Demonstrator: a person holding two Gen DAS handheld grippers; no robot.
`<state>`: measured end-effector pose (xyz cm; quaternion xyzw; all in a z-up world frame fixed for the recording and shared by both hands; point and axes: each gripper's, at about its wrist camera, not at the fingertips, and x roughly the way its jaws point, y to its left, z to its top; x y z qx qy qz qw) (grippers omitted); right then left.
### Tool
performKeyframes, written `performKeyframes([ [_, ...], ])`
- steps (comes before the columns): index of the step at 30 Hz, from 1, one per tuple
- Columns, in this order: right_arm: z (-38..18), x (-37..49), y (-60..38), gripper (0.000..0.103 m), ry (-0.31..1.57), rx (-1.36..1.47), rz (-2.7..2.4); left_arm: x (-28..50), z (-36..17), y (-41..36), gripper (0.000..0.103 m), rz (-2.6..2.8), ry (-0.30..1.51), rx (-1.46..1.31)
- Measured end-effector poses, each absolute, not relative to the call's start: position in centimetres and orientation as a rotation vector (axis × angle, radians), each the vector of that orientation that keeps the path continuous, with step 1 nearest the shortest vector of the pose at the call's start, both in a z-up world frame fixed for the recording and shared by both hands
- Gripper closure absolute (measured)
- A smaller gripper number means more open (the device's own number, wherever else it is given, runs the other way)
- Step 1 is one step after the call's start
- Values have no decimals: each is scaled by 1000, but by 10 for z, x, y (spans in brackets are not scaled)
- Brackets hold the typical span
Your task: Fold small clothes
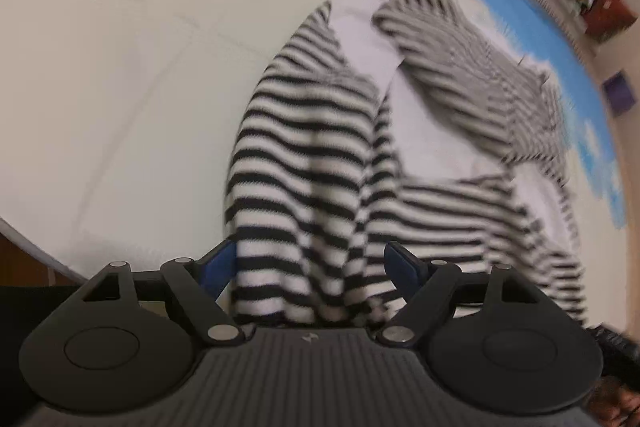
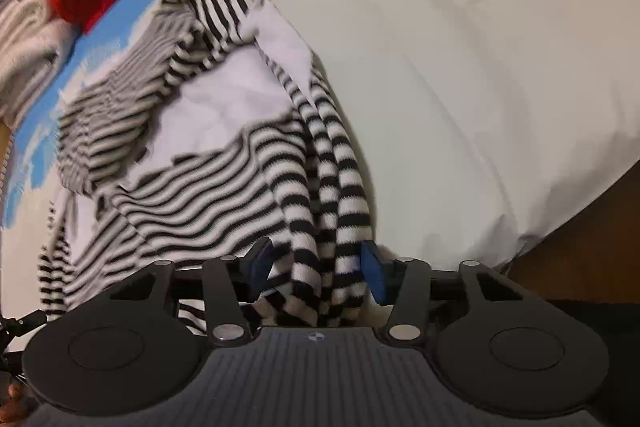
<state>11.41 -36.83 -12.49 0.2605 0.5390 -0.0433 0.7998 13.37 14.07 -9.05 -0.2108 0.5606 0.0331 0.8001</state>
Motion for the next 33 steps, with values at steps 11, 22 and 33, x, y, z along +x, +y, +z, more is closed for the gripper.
performKeyframes([
  [11, -114, 113, -360, 95, 1106, 570, -70, 114, -66, 135, 93, 85, 1085, -308],
  [22, -123, 110, -366, 80, 1165, 539, -153, 117, -91, 156, 59, 55, 1209, -502],
  [33, -115, 108, -356, 95, 1134, 511, -96, 113, -66, 138, 94, 6, 1089, -378],
])
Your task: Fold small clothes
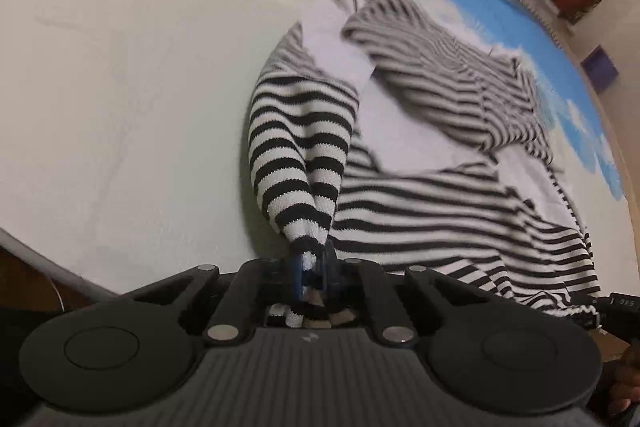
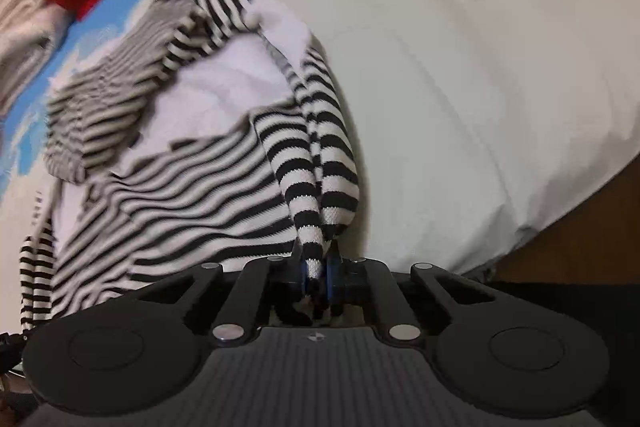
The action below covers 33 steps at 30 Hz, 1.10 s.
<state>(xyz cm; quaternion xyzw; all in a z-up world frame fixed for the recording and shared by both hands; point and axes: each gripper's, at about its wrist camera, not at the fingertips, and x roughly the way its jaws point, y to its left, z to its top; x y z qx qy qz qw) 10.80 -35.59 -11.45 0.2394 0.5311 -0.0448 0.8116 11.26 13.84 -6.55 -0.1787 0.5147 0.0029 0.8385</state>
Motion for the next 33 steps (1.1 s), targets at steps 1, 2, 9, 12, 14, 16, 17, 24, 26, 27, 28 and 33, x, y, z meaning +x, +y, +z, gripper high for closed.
performKeyframes([
  [1, -110, 106, -357, 95, 1117, 518, -85, 112, -65, 140, 94, 8, 1088, -390],
  [2, -106, 104, -359, 95, 1108, 529, -78, 111, -67, 142, 93, 10, 1098, -410],
  [9, -128, 106, -359, 74, 1251, 528, -93, 115, -93, 148, 69, 12, 1226, -464],
  [12, -128, 107, -356, 73, 1249, 506, -89, 114, -93, 146, 74, 13, 1220, -446],
  [14, -128, 107, -356, 78, 1247, 503, -88, 113, -89, 145, 92, 16, 1199, -430],
  [16, -124, 106, -353, 92, 1226, 504, -67, 112, -78, 141, 95, 11, 1151, -389],
  [17, -120, 105, -353, 94, 1206, 508, -61, 111, -70, 138, 95, 3, 1125, -367],
  [24, -45, 87, -369, 96, 955, 557, 25, 93, 9, 143, 96, -109, 932, -364],
  [26, -24, 80, -374, 96, 906, 569, 57, 83, 34, 147, 96, -142, 904, -369],
  [27, -12, 75, -376, 96, 887, 567, 76, 75, 48, 150, 96, -163, 897, -377],
  [28, 1, 68, -377, 96, 870, 560, 97, 67, 62, 154, 96, -186, 890, -384],
  [33, 63, 21, -392, 96, 776, 539, 205, 35, 117, 169, 96, -307, 830, -426],
])
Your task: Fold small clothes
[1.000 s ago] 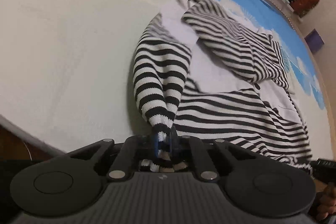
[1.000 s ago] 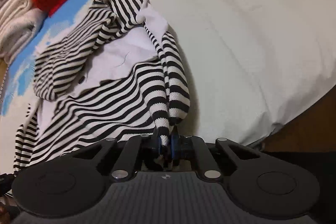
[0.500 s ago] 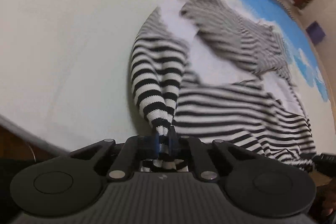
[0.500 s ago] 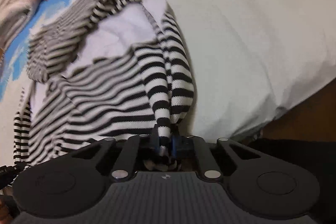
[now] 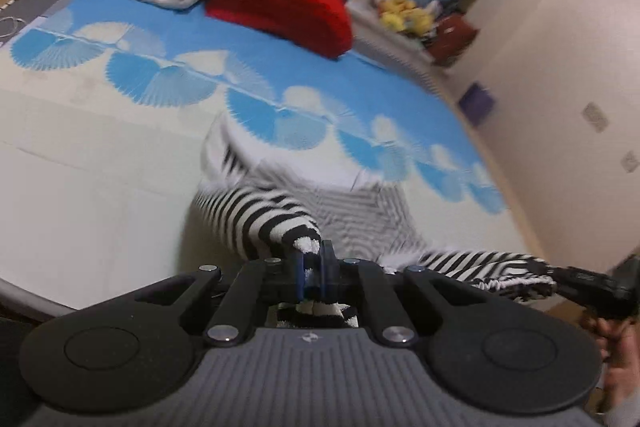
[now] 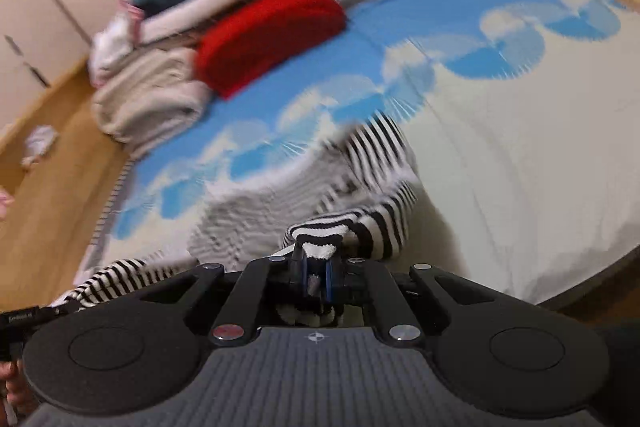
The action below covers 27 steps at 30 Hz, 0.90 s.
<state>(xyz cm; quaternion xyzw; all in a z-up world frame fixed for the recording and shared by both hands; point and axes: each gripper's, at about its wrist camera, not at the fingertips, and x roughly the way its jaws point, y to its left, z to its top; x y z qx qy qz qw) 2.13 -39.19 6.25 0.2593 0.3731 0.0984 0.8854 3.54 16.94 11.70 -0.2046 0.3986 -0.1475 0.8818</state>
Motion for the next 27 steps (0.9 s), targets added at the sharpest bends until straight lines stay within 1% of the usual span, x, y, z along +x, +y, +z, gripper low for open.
performKeyframes([
  [2, 72, 16, -399, 96, 772, 556, 214, 46, 114, 170, 96, -316, 860, -464],
  [4, 70, 30, -404, 96, 802, 583, 206, 66, 101, 168, 96, -300, 884, -469],
  [8, 47, 89, -399, 96, 854, 575, 184, 145, 55, 166, 96, -250, 957, -467],
  [11, 17, 149, -395, 96, 916, 571, 193, 213, 14, 167, 94, -214, 1016, -482],
  [12, 4, 171, -395, 95, 938, 568, 204, 234, 0, 170, 91, -201, 1036, -509],
  [14, -24, 214, -399, 92, 988, 607, 160, 268, -21, 177, 89, -178, 1050, -526],
  [15, -35, 227, -401, 88, 1003, 645, 128, 275, -25, 181, 87, -145, 1033, -515],
  [16, -46, 239, -406, 82, 1014, 690, 90, 278, -28, 186, 78, -124, 1010, -508],
  [18, -60, 250, -414, 76, 1008, 727, 36, 275, -31, 194, 66, -129, 989, -541],
  [20, -59, 253, -420, 76, 990, 739, -12, 272, -28, 191, 66, -179, 1001, -580],
  [21, -55, 252, -424, 76, 947, 764, -26, 269, -23, 185, 60, -230, 993, -561],
  [22, -52, 249, -427, 75, 917, 784, -24, 267, -20, 177, 49, -273, 989, -525],
  [23, -48, 247, -427, 75, 896, 794, -10, 264, -17, 167, 45, -312, 988, -472],
  [24, -47, 244, -423, 74, 889, 789, 18, 261, -18, 157, 43, -338, 992, -409],
  [26, -49, 242, -410, 72, 929, 748, 81, 257, -22, 140, 43, -348, 1020, -326],
  [27, -52, 241, -399, 68, 967, 708, 122, 257, -26, 133, 43, -353, 1037, -294],
])
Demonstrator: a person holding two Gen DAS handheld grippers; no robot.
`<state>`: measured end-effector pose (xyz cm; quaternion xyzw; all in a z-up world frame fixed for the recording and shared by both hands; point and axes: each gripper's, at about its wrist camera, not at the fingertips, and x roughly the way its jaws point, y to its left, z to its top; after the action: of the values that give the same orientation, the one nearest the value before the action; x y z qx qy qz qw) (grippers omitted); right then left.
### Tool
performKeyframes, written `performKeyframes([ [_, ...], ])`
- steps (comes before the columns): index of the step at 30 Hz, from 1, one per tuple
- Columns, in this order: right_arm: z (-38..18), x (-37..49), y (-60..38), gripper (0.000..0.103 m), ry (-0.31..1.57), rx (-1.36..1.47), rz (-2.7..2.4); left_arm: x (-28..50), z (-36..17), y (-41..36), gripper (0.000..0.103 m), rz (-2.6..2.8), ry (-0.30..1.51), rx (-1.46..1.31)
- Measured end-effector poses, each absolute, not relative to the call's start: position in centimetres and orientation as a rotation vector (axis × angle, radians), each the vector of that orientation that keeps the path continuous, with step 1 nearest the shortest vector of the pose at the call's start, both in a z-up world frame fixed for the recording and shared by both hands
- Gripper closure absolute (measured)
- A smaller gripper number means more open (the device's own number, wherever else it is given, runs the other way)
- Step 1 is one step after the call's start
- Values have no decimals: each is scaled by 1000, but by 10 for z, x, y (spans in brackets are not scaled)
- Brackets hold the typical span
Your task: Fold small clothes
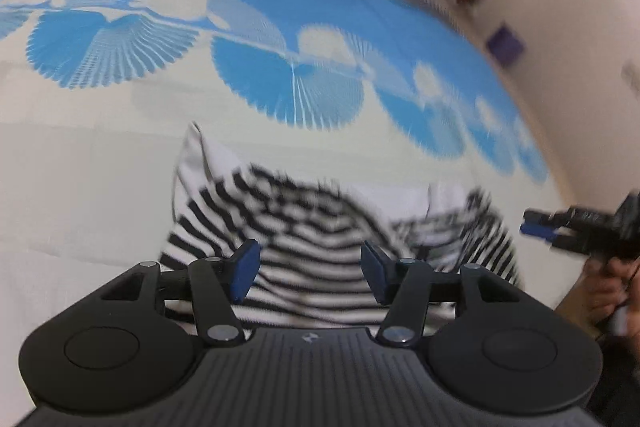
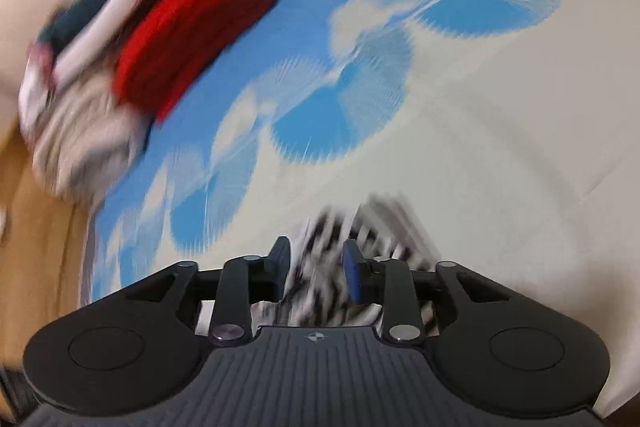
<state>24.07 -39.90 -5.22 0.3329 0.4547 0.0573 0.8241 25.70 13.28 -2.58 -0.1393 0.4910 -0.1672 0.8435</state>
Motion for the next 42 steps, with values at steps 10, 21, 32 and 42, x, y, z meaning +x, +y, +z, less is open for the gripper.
performKeyframes([
  [10, -71, 232, -304, 53, 1083, 303, 332, 265, -46, 85, 29, -198, 915, -17],
  [21, -91, 262, -278, 53, 1094, 301, 356, 304, -63, 99, 31, -132, 954, -28],
  [32, -64, 290, -282, 95, 916, 336, 249, 325, -43, 131, 89, -99, 795, -137],
  [42, -88, 326, -259, 92, 911, 229, 139, 364, -95, 117, 73, -43, 1032, -106],
])
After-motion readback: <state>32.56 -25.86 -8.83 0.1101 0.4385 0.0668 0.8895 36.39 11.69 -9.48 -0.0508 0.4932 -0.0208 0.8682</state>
